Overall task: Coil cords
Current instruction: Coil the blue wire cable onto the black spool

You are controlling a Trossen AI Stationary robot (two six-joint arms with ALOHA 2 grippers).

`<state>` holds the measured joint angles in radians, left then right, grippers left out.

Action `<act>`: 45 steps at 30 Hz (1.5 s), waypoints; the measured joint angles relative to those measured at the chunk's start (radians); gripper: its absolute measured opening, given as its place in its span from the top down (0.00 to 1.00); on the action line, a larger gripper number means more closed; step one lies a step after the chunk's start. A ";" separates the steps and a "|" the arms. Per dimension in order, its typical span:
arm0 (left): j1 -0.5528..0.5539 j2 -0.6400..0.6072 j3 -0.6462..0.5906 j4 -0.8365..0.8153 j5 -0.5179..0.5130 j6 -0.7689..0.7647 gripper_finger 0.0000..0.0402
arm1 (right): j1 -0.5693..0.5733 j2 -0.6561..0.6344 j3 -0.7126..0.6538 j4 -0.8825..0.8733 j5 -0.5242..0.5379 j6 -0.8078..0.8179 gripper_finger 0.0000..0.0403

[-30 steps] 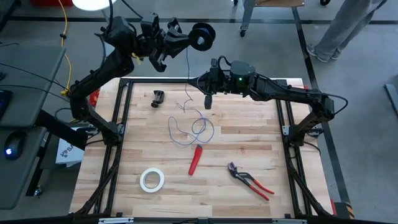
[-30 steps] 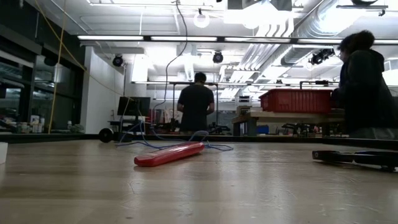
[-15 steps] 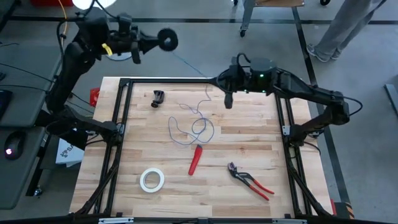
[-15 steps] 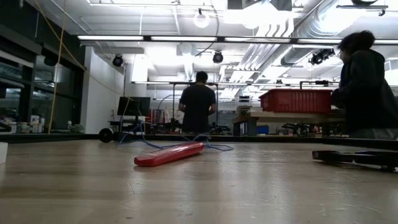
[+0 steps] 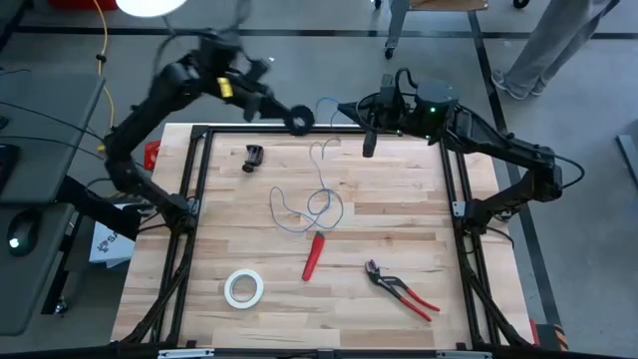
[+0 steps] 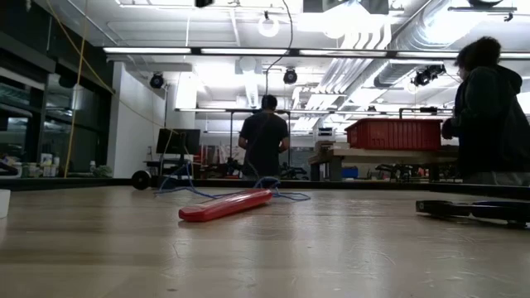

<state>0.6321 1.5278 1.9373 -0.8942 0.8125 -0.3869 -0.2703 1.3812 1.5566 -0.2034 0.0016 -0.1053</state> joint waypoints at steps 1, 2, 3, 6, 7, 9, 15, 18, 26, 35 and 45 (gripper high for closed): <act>-0.015 0.023 0.000 0.022 0.032 -0.006 1.00 | 0.000 0.001 0.000 0.002 -0.002 0.003 1.00; -0.032 0.048 0.000 0.053 0.067 -0.019 1.00 | 0.000 0.001 0.000 0.000 -0.004 0.012 1.00; -0.048 0.071 0.000 0.088 0.098 -0.032 1.00 | 0.000 0.005 0.000 0.000 -0.007 0.020 1.00; -0.090 0.130 -0.001 0.247 0.184 -0.105 1.00 | 0.000 0.011 0.000 -0.002 -0.012 0.030 1.00; -0.101 0.146 -0.001 0.314 0.214 -0.140 1.00 | 0.002 0.012 0.000 -0.002 -0.019 0.030 1.00; -0.122 0.177 -0.001 0.459 0.267 -0.221 1.00 | 0.003 0.012 0.000 0.001 -0.042 0.040 1.00; -0.157 0.234 -0.001 0.918 0.387 -0.526 1.00 | 0.003 0.014 0.000 -0.001 -0.066 0.065 1.00; -0.162 0.229 -0.001 0.998 0.396 -0.577 1.00 | 0.003 0.014 0.000 0.000 -0.066 0.075 1.00; -0.154 0.192 -0.001 1.095 0.361 -0.600 1.00 | 0.003 0.018 0.000 0.020 -0.091 0.075 1.00; -0.154 0.194 -0.001 1.264 0.192 -0.596 1.00 | 0.003 0.077 0.002 0.159 -0.176 0.160 1.00; -0.120 0.188 -0.001 1.410 0.025 -0.502 1.00 | 0.003 0.084 0.000 0.161 -0.224 0.211 1.00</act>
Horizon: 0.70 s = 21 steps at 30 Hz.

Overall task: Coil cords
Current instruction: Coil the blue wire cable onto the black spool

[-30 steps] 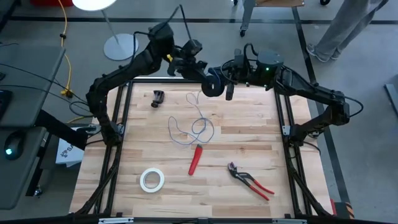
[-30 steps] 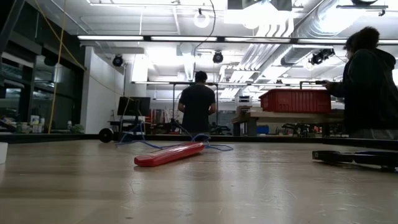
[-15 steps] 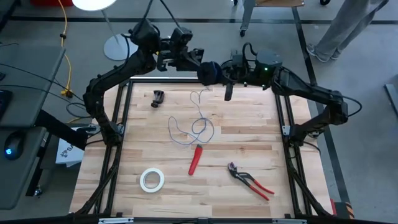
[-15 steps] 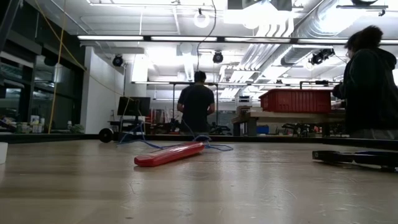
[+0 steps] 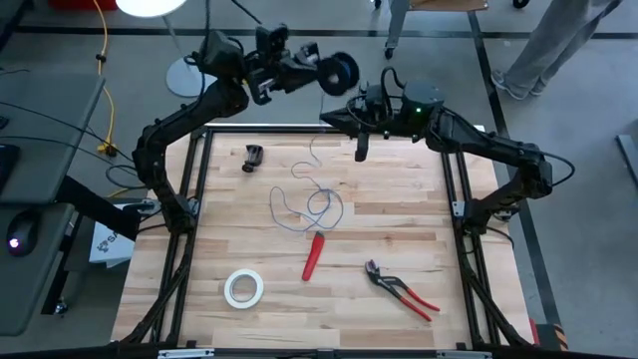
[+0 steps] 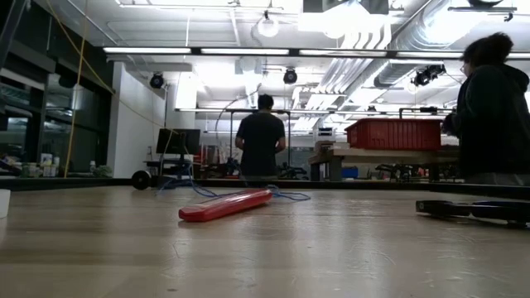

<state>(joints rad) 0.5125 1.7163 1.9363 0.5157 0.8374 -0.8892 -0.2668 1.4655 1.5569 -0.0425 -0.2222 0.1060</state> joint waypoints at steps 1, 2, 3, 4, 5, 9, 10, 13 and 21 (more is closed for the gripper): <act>0.015 -0.006 0.000 0.002 0.000 0.005 1.00 | 0.000 0.001 -0.001 -0.004 -0.008 0.002 1.00; 0.031 -0.011 0.000 0.000 0.000 0.007 1.00 | 0.000 -0.001 -0.001 -0.010 -0.011 0.002 1.00; 0.044 -0.014 0.001 -0.002 -0.001 0.009 1.00 | 0.001 -0.004 -0.001 -0.016 -0.013 -0.001 1.00; 0.061 -0.018 0.001 -0.013 0.000 0.009 1.00 | 0.001 -0.011 -0.001 -0.023 -0.014 -0.006 1.00; 0.077 -0.022 0.001 -0.026 0.005 0.010 1.00 | 0.002 -0.016 -0.001 -0.031 -0.014 -0.009 1.00; 0.136 -0.056 0.001 -0.143 0.032 0.069 1.00 | 0.001 -0.028 -0.001 -0.036 -0.014 -0.017 1.00; 0.148 -0.069 0.001 -0.186 0.037 0.093 1.00 | 0.001 -0.028 -0.001 -0.039 -0.014 -0.016 1.00; 0.164 -0.111 0.001 -0.316 0.040 0.181 1.00 | 0.001 -0.028 -0.001 -0.051 0.009 0.007 1.00; 0.093 -0.147 0.001 -0.358 -0.010 0.221 1.00 | 0.006 0.031 -0.001 -0.063 0.059 -0.079 0.77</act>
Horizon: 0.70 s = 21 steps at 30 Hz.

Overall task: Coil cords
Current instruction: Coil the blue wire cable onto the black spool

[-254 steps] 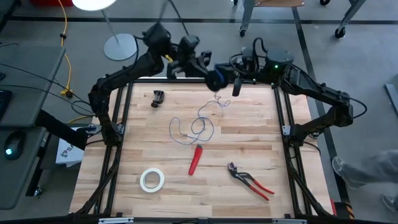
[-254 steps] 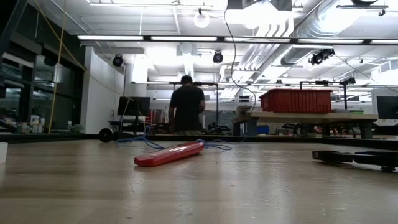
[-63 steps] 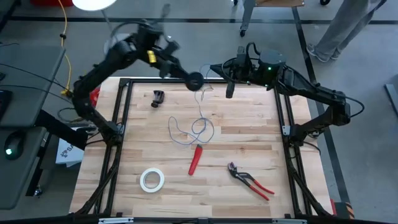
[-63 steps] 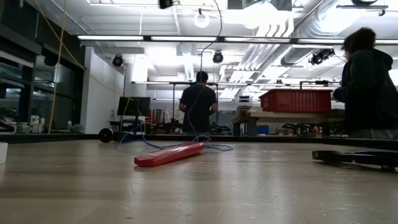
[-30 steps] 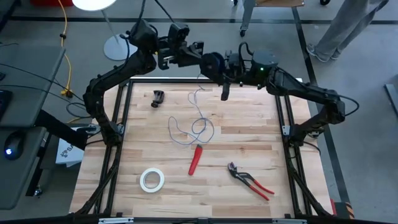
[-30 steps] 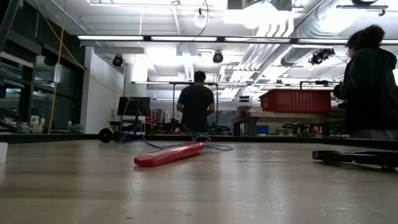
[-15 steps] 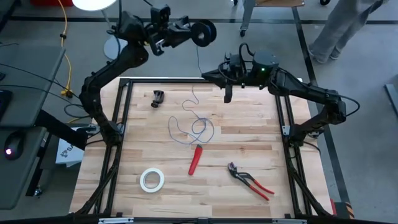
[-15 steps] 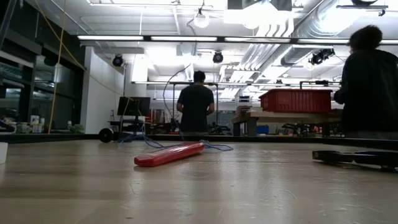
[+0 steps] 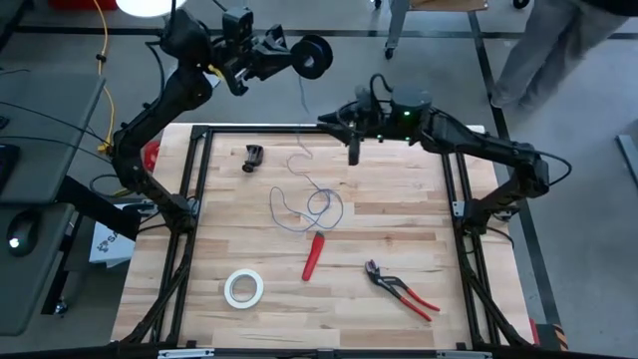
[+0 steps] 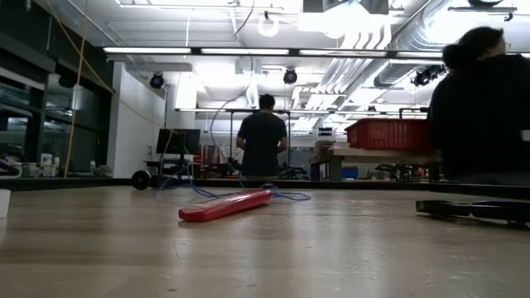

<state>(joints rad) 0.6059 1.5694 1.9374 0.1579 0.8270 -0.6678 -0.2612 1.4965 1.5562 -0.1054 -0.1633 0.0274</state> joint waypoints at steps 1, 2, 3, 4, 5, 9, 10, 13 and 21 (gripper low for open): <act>-0.011 0.002 0.000 0.009 -0.011 0.000 1.00 | 0.004 0.012 0.000 0.011 0.018 -0.026 0.72; -0.023 0.002 0.000 0.015 -0.025 0.005 1.00 | 0.011 0.023 0.000 0.029 0.046 -0.048 0.67; -0.035 0.002 0.000 0.017 -0.039 0.014 1.00 | 0.018 0.032 0.000 0.037 0.073 -0.061 0.62; -0.044 0.002 0.000 0.019 -0.052 0.022 1.00 | 0.024 0.040 0.000 0.044 0.096 -0.075 0.58; -0.049 0.002 0.000 0.023 -0.061 0.026 1.00 | 0.028 0.046 0.000 0.051 0.118 -0.090 0.55; -0.067 0.001 0.000 0.028 -0.090 0.026 1.00 | 0.040 0.056 0.000 0.067 0.134 -0.124 0.49; -0.071 0.001 0.000 0.028 -0.096 0.026 1.00 | 0.042 0.056 0.000 0.068 0.134 -0.125 0.50; -0.079 0.002 0.000 0.028 -0.107 0.043 1.00 | 0.046 0.058 0.000 0.065 0.135 -0.169 0.61; -0.079 0.002 0.000 0.035 -0.134 0.052 1.00 | 0.053 0.058 0.000 0.064 0.170 -0.156 0.97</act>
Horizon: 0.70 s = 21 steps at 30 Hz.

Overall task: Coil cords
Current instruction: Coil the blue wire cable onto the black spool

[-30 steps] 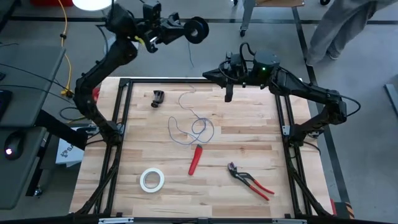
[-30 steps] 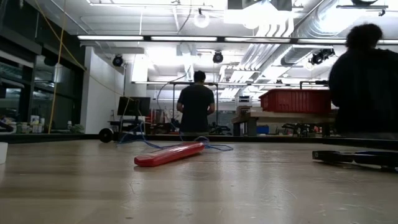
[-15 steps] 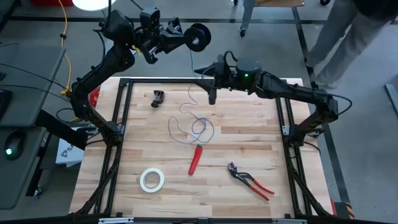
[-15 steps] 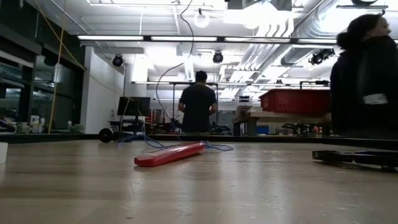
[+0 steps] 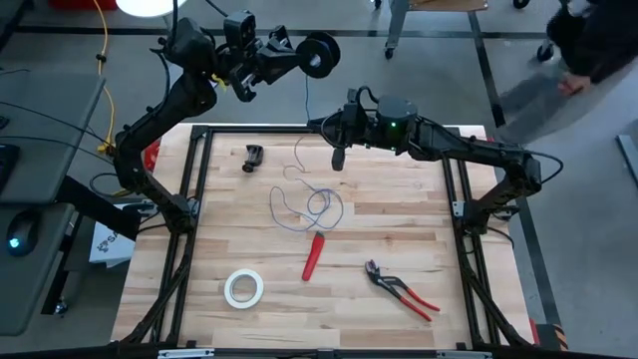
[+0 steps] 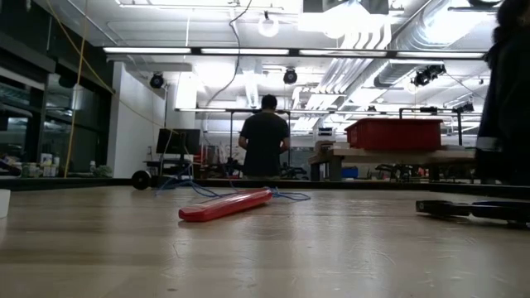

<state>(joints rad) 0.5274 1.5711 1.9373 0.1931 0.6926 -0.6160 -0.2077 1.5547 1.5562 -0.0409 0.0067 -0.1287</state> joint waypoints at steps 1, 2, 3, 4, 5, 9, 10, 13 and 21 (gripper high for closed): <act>0.002 0.000 0.000 0.000 0.000 0.003 1.00 | 0.000 -0.006 0.000 -0.008 0.001 0.005 0.98; 0.011 -0.001 0.000 -0.004 0.002 0.010 1.00 | 0.000 -0.013 0.000 -0.021 0.001 0.011 0.99; 0.026 -0.009 0.000 -0.020 0.007 0.019 1.00 | 0.000 -0.026 0.000 -0.037 0.001 0.019 0.99; 0.044 -0.018 -0.001 -0.044 0.009 0.028 1.00 | 0.000 -0.036 0.000 -0.059 0.001 0.022 0.99; 0.065 -0.029 -0.001 -0.075 0.005 0.037 1.00 | 0.001 -0.055 0.000 -0.085 0.000 0.024 0.99; 0.154 -0.089 0.001 -0.307 0.000 0.076 1.00 | 0.001 -0.119 0.000 -0.174 -0.004 0.033 1.00; 0.168 -0.099 0.001 -0.378 0.000 0.087 1.00 | 0.001 -0.136 0.000 -0.183 -0.003 0.035 1.00; 0.197 -0.116 0.000 -0.588 0.001 0.105 1.00 | 0.001 -0.177 0.000 -0.187 0.005 0.035 1.00; 0.154 -0.094 0.000 -0.945 0.088 0.113 1.00 | -0.037 -0.207 0.001 -0.152 0.045 0.018 1.00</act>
<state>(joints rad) 0.6811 1.4775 1.9373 -0.7517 0.7810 -0.5034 -0.2450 1.3479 1.5570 -0.1933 0.0513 -0.1108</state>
